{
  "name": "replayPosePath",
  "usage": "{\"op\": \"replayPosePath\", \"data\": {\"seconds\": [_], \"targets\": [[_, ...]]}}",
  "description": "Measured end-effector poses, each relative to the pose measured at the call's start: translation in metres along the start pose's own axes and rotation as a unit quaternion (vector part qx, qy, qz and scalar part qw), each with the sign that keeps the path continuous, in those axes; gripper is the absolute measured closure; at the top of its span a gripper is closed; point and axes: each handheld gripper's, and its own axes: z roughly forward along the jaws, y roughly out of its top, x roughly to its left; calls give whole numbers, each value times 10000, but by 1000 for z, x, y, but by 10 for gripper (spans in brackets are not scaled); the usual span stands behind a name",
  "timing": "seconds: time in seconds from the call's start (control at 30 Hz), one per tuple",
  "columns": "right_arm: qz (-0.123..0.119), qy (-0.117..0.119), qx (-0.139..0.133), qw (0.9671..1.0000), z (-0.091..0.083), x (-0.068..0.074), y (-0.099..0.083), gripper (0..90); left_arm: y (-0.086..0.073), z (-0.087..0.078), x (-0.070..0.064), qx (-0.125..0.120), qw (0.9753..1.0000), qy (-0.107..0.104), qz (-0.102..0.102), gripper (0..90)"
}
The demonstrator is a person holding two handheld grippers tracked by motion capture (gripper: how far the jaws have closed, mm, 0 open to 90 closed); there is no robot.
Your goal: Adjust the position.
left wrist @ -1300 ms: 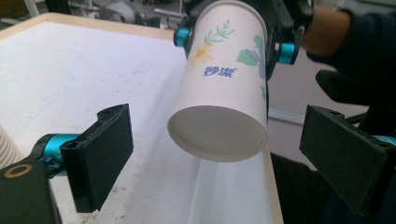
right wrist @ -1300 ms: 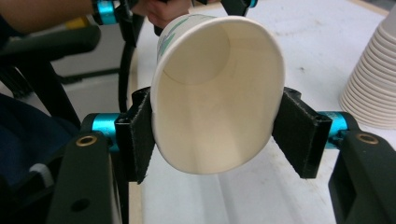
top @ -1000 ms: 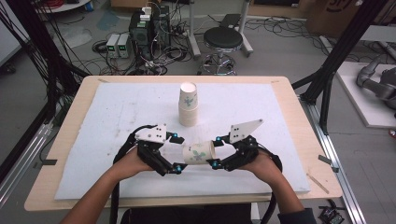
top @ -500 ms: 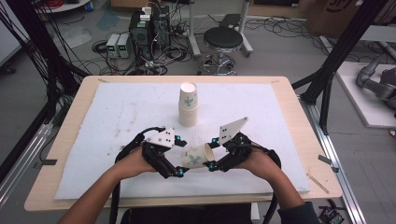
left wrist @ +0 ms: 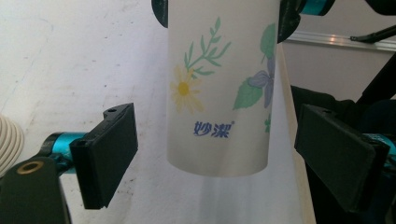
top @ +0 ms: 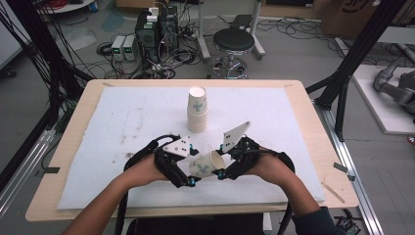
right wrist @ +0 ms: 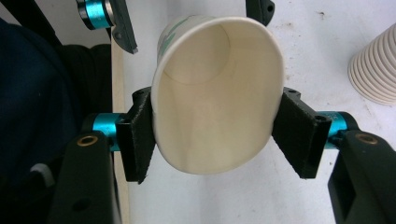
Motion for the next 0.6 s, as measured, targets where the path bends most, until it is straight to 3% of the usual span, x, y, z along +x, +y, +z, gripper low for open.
{"op": "replayPosePath", "data": {"seconds": [0.23,0.6], "targets": [[-190,-65,342,9992,5,3,8,358,3,9,-1,186,9998,-9,16,154],[-304,-32,466,9984,9,6,12,357,6,18,-1,269,9994,-204,-1,280]]}}
